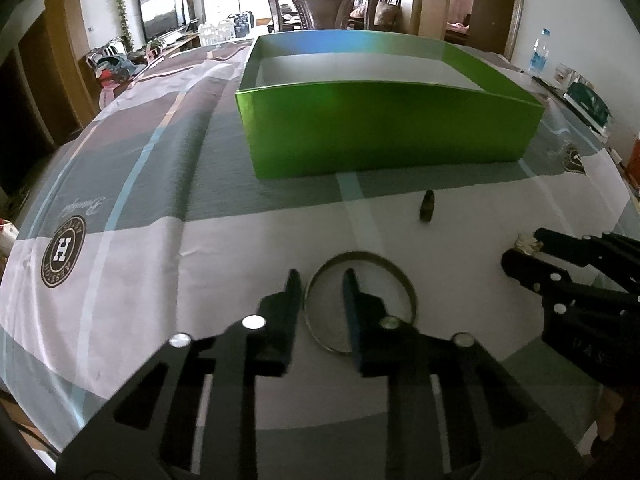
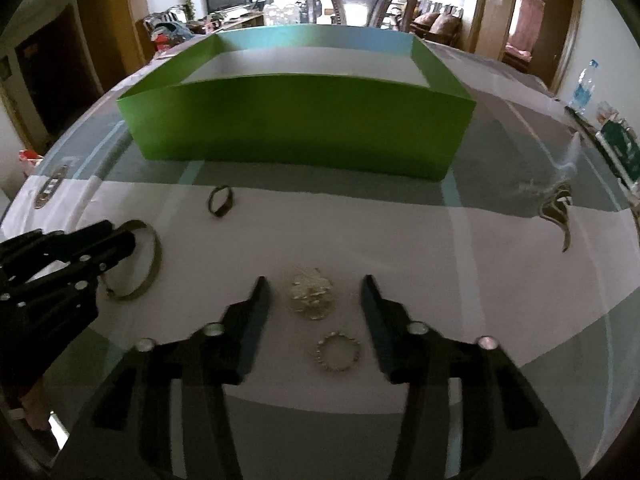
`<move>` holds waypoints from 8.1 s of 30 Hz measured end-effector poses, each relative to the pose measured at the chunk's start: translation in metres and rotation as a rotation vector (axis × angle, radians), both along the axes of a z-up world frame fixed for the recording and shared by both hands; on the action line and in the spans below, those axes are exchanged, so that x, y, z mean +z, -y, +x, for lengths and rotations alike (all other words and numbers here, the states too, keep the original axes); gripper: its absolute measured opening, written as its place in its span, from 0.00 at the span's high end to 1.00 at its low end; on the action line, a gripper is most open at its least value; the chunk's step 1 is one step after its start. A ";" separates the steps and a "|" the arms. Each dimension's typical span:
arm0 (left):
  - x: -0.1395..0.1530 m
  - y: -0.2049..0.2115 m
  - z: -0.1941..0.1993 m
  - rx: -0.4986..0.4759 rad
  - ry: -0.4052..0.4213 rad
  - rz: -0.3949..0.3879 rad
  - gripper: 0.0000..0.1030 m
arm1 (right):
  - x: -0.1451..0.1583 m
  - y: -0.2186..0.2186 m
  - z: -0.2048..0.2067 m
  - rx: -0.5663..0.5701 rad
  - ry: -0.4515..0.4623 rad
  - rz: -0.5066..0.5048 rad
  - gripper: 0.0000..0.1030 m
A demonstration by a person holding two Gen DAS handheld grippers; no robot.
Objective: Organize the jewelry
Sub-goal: 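Grasp the flower brooch with the right tool while the left tool grasps the silver bangle, then carry the brooch and bangle into the green box and open both tools, then move the right tool to the silver bead ring while the left tool reaches the black hair tie, then grasp the bead ring with the right tool while the left tool grasps the black hair tie, then carry the ring and hair tie into the green box and open both tools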
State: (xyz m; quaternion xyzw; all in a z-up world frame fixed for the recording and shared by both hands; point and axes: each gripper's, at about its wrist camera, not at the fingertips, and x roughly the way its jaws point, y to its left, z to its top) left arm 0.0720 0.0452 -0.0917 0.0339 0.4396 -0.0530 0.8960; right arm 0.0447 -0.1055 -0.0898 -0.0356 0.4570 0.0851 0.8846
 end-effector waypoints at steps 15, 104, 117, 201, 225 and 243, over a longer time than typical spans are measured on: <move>0.001 0.002 -0.004 -0.002 0.002 0.001 0.90 | 0.001 0.001 -0.003 0.013 -0.001 0.030 0.80; 0.004 0.030 0.055 -0.009 -0.020 0.070 0.44 | -0.003 0.049 -0.017 0.003 -0.032 0.131 0.53; 0.011 -0.015 0.060 0.075 -0.036 -0.074 0.42 | -0.005 0.027 -0.026 0.055 -0.006 0.058 0.51; 0.022 0.008 -0.016 0.037 0.100 -0.033 0.83 | 0.015 0.011 -0.015 0.026 0.072 0.042 0.79; 0.153 0.014 0.050 0.051 0.373 0.008 0.83 | 0.148 0.017 0.080 -0.015 0.291 0.117 0.79; 0.068 0.013 0.141 0.071 0.135 0.001 0.83 | 0.052 0.008 0.162 -0.108 0.049 0.056 0.79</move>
